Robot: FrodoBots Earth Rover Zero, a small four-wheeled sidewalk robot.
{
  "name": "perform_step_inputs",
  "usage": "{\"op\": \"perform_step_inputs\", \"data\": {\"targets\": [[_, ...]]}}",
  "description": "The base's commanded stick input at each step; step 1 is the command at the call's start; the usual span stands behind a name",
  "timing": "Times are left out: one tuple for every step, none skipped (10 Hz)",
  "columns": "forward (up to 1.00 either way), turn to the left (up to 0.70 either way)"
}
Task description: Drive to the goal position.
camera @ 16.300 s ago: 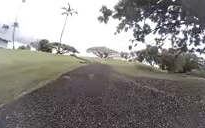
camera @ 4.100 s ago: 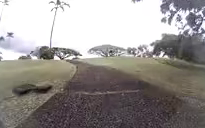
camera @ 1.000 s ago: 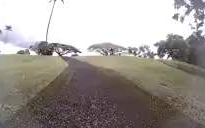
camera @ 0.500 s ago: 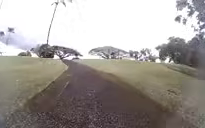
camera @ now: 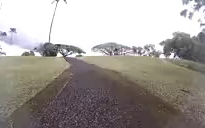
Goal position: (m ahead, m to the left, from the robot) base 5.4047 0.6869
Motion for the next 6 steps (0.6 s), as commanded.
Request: {"op": "perform_step_inputs", "data": {"targets": [[0.68, 0.03], [0.69, 0.03], [0.69, 0.03], [0.69, 0.03], [0.69, 0.03], [0.69, 0.03]]}}
